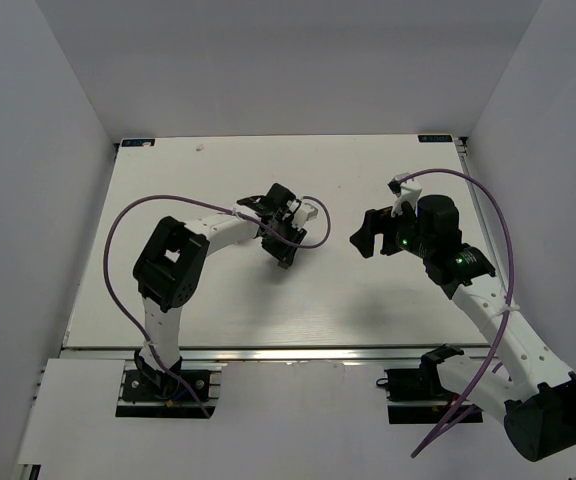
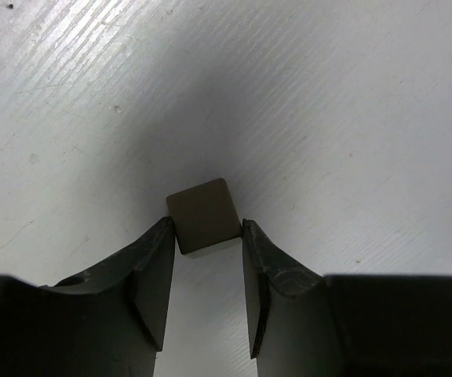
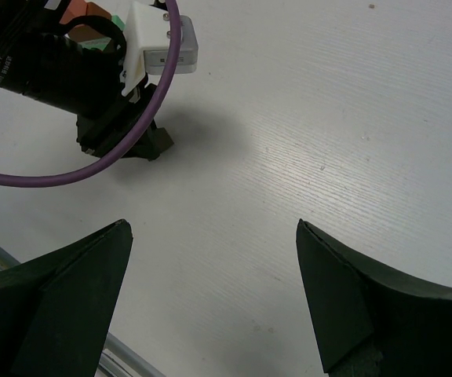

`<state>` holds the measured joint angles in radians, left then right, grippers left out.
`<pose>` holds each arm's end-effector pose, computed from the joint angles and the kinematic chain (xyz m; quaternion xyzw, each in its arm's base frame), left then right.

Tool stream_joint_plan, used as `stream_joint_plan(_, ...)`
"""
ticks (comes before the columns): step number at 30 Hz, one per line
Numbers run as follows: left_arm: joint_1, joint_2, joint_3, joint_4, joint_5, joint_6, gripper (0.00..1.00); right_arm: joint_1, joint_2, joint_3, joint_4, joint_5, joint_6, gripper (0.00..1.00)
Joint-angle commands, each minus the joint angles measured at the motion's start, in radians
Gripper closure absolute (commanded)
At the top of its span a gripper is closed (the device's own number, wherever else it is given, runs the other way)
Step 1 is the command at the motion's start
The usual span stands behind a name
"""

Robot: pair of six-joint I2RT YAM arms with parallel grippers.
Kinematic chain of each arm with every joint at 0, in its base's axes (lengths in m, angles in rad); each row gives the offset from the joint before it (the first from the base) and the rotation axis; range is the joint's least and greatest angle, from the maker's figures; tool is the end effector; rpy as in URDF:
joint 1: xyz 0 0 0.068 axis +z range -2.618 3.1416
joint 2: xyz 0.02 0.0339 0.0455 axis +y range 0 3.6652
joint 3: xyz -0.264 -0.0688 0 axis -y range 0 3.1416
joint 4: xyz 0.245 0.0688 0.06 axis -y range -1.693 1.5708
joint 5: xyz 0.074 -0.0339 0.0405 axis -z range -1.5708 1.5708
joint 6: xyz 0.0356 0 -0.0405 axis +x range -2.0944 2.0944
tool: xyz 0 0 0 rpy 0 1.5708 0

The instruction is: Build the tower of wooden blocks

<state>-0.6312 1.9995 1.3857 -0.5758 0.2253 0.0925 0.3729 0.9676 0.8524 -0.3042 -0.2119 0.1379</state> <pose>0.3223 -0.2454 0.1606 0.3653 0.9049 -0.1565 0.1521 0.2020 0.0871 0.3180 -0.1550 0.8216 0.2226 0.5014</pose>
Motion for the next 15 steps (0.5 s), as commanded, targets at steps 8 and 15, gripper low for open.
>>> stream_joint_plan(8, 0.002, -0.103, 0.098, -0.087, -0.035, 0.104, 0.76, -0.005, -0.018, -0.012, 0.024, 0.003, -0.021, 0.11)
stream_joint_plan(15, 0.033, -0.195, 0.231, -0.2, 0.046, 0.311, 0.76, -0.005, -0.007, -0.003, 0.022, 0.012, -0.034, 0.11)
